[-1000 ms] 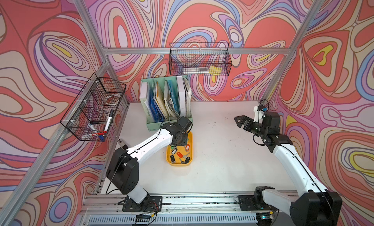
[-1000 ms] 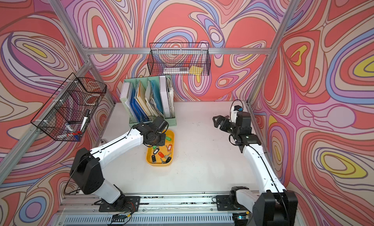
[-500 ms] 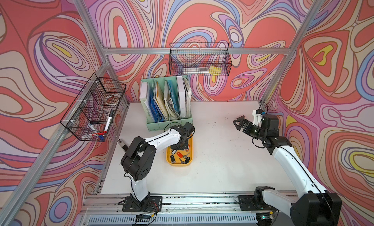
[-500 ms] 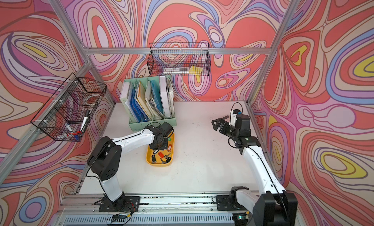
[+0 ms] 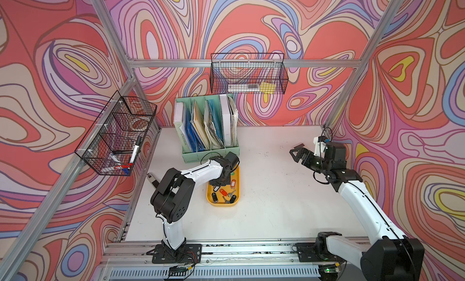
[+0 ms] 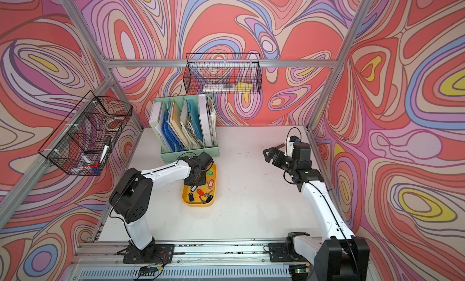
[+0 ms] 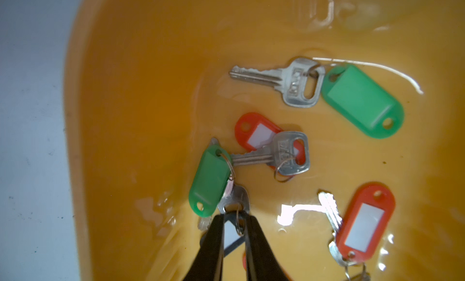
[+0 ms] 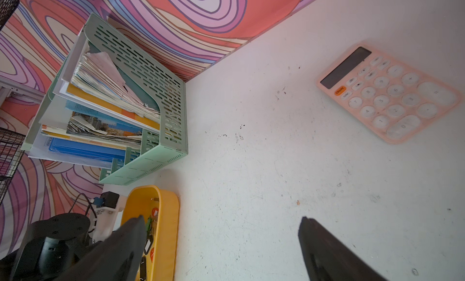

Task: Take the keys out of the storage box
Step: Pick up the key from the storage box.

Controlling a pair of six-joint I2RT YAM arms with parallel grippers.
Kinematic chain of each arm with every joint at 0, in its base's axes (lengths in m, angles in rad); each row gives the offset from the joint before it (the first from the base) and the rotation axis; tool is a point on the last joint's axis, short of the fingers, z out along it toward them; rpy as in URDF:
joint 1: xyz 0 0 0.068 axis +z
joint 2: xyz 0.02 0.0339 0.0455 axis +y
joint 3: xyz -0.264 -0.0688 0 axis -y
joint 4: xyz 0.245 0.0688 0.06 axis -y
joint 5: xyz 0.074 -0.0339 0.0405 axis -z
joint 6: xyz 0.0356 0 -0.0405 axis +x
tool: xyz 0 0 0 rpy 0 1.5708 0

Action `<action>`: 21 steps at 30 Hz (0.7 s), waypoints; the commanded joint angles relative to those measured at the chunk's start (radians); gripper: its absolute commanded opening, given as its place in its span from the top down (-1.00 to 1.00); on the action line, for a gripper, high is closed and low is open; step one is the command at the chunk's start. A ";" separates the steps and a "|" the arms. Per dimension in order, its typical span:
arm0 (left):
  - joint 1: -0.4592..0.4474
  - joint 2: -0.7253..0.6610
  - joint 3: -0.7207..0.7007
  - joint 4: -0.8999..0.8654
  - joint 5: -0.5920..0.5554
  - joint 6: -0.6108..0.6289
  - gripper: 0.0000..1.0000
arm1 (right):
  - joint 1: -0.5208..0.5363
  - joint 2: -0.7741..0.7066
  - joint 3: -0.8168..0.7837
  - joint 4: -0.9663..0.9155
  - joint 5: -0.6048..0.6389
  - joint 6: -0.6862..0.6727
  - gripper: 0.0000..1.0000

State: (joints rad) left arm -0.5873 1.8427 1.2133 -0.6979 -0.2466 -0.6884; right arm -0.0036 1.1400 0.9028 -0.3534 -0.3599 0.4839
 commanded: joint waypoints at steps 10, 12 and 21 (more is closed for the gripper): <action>0.006 0.019 0.007 0.000 0.001 0.001 0.98 | -0.002 0.009 -0.003 -0.004 0.016 -0.018 -0.96; 0.006 0.000 0.008 -0.001 0.000 0.005 1.00 | -0.002 0.010 -0.001 -0.002 0.019 -0.020 -0.96; -0.021 -0.159 0.075 -0.040 0.017 0.054 1.00 | -0.001 0.024 0.010 0.021 0.022 -0.022 -0.96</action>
State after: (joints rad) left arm -0.5926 1.7493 1.2331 -0.7036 -0.2237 -0.6621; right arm -0.0036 1.1515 0.9028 -0.3511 -0.3481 0.4744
